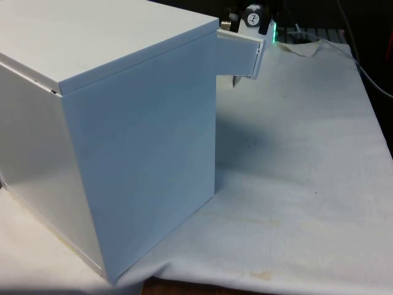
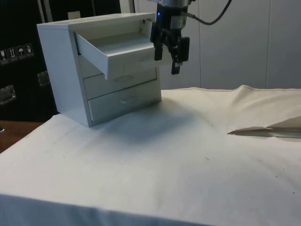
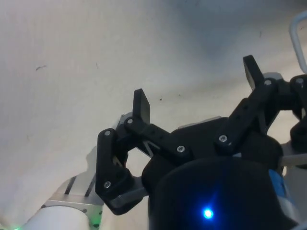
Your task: Open the drawer, then close it.
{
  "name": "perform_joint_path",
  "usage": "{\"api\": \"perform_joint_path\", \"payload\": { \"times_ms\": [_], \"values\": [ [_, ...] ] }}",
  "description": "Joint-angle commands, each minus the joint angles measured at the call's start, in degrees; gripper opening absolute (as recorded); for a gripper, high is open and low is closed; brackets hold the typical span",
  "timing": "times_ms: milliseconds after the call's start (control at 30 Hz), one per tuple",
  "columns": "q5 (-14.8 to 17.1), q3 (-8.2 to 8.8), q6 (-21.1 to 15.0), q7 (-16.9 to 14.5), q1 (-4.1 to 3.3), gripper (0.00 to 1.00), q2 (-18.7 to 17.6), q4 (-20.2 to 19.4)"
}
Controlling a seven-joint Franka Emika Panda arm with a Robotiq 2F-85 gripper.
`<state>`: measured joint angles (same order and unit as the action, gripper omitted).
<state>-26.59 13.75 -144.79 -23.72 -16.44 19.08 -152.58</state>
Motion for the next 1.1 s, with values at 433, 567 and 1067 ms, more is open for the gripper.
{"api": "perform_joint_path", "payload": {
  "times_ms": [433, 567, 1067],
  "values": [
    [-7.68, -1.15, -2.58, 3.9, 0.69, 1.0, 0.06, -1.26],
    [-8.48, -0.86, -3.15, 4.24, 0.57, 1.0, -0.29, -1.38],
    [-8.02, -0.63, -3.32, 4.01, 0.29, 0.89, -0.46, -1.43]
  ]
}}
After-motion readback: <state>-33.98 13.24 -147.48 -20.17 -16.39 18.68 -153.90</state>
